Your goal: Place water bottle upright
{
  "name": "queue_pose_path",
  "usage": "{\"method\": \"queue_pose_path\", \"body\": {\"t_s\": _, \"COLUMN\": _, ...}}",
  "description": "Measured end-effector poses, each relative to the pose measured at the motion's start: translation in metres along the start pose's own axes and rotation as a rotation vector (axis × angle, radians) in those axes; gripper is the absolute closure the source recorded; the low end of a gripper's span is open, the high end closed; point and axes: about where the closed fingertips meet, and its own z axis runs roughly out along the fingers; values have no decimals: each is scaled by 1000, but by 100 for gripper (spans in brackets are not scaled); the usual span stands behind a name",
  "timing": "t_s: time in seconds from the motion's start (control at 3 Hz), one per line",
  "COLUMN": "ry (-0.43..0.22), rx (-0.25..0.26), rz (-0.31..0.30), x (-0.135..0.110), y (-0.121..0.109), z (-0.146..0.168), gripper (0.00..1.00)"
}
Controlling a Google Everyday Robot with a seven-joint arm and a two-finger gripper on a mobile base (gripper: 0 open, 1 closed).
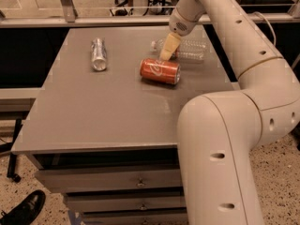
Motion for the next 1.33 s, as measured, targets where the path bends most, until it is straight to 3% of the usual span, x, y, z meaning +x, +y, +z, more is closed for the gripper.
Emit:
{"method": "queue_pose_path", "body": {"t_s": 0.33, "ry": 26, "rx": -37, "rz": -3, "x": 1, "y": 6, "z": 10, "gripper": 0}}
{"method": "queue_pose_path", "body": {"t_s": 0.67, "ry": 43, "rx": -52, "rz": -3, "x": 2, "y": 7, "z": 17, "gripper": 9}}
{"method": "queue_pose_path", "body": {"t_s": 1.33, "ry": 48, "rx": -32, "rz": 14, "x": 9, "y": 0, "z": 8, "gripper": 57}}
